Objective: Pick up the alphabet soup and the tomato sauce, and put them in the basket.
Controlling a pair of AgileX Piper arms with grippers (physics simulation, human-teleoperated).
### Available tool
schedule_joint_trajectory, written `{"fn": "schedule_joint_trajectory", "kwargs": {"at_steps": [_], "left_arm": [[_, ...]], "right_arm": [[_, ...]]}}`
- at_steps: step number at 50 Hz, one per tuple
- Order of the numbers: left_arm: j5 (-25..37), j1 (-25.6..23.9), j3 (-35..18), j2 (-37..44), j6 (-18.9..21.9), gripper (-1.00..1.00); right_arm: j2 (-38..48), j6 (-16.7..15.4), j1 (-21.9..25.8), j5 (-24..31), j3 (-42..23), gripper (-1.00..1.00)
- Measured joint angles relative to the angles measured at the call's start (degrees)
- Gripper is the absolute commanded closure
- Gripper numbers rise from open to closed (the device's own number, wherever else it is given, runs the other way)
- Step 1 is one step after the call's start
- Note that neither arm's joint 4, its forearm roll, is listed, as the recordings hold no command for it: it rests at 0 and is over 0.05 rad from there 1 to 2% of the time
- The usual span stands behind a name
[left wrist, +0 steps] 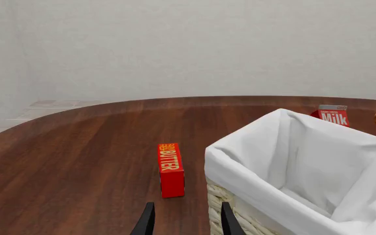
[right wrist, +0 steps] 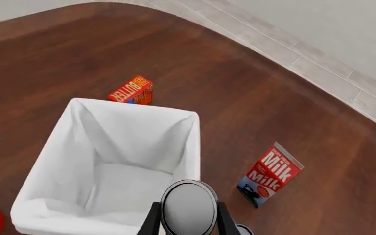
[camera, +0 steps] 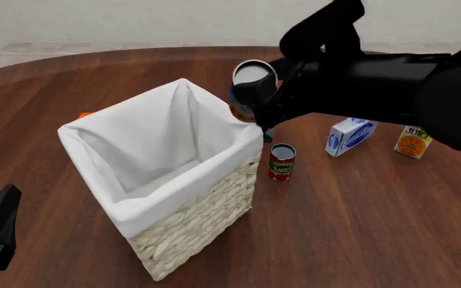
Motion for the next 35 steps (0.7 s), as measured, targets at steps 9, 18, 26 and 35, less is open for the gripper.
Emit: {"fn": "schedule_joint_trajectory", "kwargs": {"at_steps": [9, 18, 26, 35], "left_arm": [[0.00, 0.00, 0.00, 0.00, 0.00, -1.00], [0.00, 0.00, 0.00, 0.00, 0.00, -1.00], [0.00, 0.00, 0.00, 0.00, 0.00, -1.00], [0.00, 0.00, 0.00, 0.00, 0.00, -1.00]], "right_arm": [[2.28, 0.32, 1.45, -1.66, -1.04, 1.00], [4.46, 0.69, 2.73, -3.19, -1.95, 1.00], [6.36, 0.89, 3.50, -4.22, -2.94, 1.00], [8.75, 1.06, 4.26, -5.47, -4.25, 1.00]]}}
